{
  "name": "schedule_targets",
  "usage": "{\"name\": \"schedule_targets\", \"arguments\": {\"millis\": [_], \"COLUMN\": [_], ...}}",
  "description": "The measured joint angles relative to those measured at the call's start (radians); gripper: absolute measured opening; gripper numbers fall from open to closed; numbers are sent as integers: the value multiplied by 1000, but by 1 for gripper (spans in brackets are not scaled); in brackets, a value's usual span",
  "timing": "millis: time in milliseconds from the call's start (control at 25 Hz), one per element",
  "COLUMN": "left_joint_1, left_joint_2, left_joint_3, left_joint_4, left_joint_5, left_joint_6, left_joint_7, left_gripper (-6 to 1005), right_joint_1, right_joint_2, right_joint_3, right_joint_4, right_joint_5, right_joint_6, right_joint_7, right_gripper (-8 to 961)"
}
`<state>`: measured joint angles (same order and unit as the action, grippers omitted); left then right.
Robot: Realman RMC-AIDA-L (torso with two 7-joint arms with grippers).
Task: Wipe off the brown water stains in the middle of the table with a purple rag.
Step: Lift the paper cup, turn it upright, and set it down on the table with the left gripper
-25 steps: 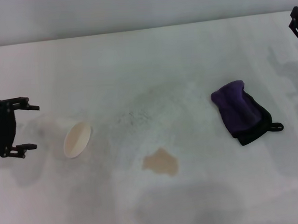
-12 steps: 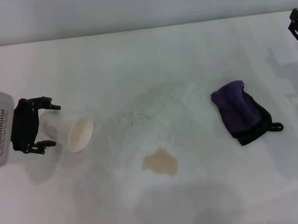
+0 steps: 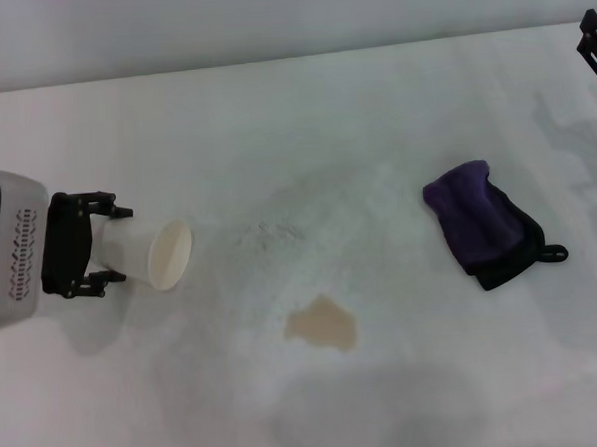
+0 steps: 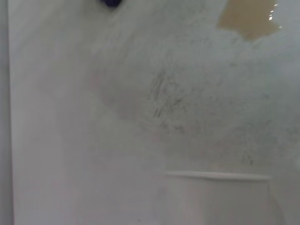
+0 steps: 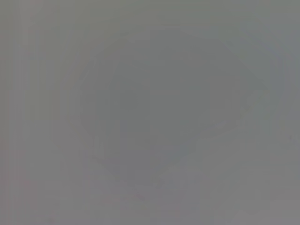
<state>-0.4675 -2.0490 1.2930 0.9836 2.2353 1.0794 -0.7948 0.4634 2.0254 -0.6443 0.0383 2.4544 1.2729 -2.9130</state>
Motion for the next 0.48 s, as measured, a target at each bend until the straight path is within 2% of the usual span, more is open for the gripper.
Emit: {"name": "schedule_targets", "arguments": {"millis": [200, 480], "left_joint_1": [-3, 23], "left_joint_2": [-12, -23], "left_joint_3": [-26, -72], "left_joint_4": [6, 25], "left_joint_5": [-34, -264], "left_joint_6": [0, 4], "left_joint_7": [-13, -29], "left_gripper": [769, 707], "right_joint_1": [4, 8], "right_joint_2": [-1, -2], "right_joint_3": [0, -16], "right_joint_4": [-3, -32], "right_joint_5": [0, -8], "right_joint_6": [-1, 0], "right_joint_7": [0, -5], "right_gripper": [819, 819]}}
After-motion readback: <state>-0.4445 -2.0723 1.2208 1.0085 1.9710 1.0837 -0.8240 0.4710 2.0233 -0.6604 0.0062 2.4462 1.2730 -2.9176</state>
